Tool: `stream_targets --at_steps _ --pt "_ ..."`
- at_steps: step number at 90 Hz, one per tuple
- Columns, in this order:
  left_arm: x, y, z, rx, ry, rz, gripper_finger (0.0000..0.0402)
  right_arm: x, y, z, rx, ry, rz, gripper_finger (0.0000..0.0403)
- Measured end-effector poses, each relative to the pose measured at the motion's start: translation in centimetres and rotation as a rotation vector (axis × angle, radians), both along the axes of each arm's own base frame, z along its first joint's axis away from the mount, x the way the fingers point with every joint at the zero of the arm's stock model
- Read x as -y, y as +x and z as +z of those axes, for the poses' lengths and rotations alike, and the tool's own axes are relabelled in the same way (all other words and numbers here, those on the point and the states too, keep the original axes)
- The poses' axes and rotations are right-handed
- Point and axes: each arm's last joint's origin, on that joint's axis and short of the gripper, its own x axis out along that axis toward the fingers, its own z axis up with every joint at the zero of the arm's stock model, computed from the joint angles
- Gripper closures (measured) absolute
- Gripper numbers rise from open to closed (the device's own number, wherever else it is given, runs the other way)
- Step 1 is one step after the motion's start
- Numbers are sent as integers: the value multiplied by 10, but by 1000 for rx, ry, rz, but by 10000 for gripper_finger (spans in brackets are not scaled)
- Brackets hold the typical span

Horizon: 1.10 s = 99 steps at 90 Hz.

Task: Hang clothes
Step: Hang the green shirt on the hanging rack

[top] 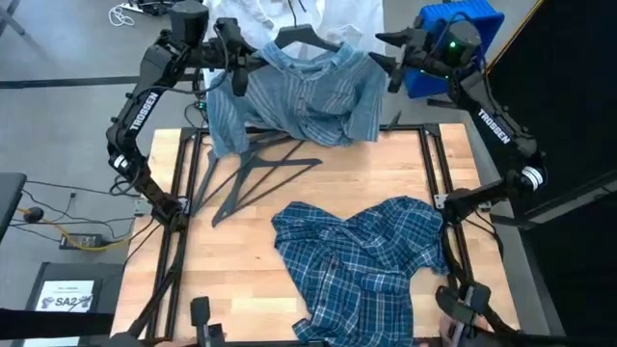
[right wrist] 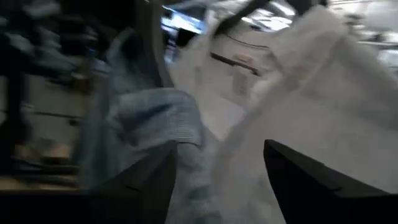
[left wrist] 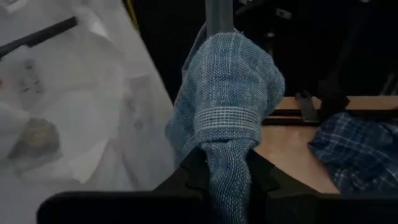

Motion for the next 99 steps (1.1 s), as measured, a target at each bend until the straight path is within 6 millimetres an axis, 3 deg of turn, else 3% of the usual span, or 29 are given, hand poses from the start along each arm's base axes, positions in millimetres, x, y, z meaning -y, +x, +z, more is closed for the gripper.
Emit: stream_targets --at_steps 32,68,80,99 --pt "4 4 2 32 -9 -75 378 -2 -5 0 9 92 200 196" --pt "15 17 7 71 26 -175 378 -13 10 0 9 133 304 194" --pt "17 17 7 72 25 -184 378 -19 16 1 6 138 351 223" --pt "18 18 6 71 21 -203 378 -32 28 1 -5 134 450 312"
